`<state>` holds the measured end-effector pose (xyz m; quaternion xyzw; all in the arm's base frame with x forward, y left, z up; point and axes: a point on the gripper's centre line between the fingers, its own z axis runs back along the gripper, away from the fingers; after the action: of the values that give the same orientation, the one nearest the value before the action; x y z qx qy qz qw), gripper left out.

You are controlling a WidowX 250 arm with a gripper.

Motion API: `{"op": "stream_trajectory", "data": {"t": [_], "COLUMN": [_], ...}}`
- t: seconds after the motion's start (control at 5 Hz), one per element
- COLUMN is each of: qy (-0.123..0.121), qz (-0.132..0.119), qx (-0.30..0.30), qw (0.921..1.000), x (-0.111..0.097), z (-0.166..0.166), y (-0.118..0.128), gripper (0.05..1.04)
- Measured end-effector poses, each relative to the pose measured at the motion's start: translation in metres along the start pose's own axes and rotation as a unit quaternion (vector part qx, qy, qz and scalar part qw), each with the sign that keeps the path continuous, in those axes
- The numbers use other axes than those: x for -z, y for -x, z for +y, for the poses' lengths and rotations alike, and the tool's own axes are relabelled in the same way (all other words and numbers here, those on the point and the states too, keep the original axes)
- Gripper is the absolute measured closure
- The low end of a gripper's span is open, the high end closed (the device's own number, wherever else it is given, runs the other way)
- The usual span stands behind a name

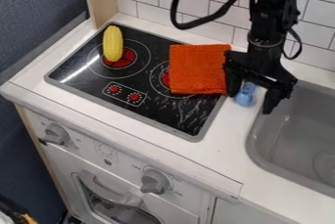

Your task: Move the blue spoon to the bottom left of the stove

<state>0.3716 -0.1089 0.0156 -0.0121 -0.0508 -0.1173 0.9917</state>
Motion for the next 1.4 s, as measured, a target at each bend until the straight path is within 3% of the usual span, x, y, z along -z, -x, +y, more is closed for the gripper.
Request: {"op": "stream_trajectory", "data": {"t": [0.2, 0.6, 1.2, 1.4], "qy": [0.009, -0.001, -0.013, -0.052], "qz": [0.009, 0.011, 0.017, 0.025], "qx": [-0.003, -0.017, -0.031, -0.039], "qw": [0.9999, 0.9998, 0.9993, 0.9976], "x": [0.007, 0.007, 0.007, -0.011], "z": [0.0, 0.003, 0.007, 0.026], "y": [0.0, 0.001, 0.004, 0.015], "gripper": [0.119, 0.613, 0.621, 0.621]}}
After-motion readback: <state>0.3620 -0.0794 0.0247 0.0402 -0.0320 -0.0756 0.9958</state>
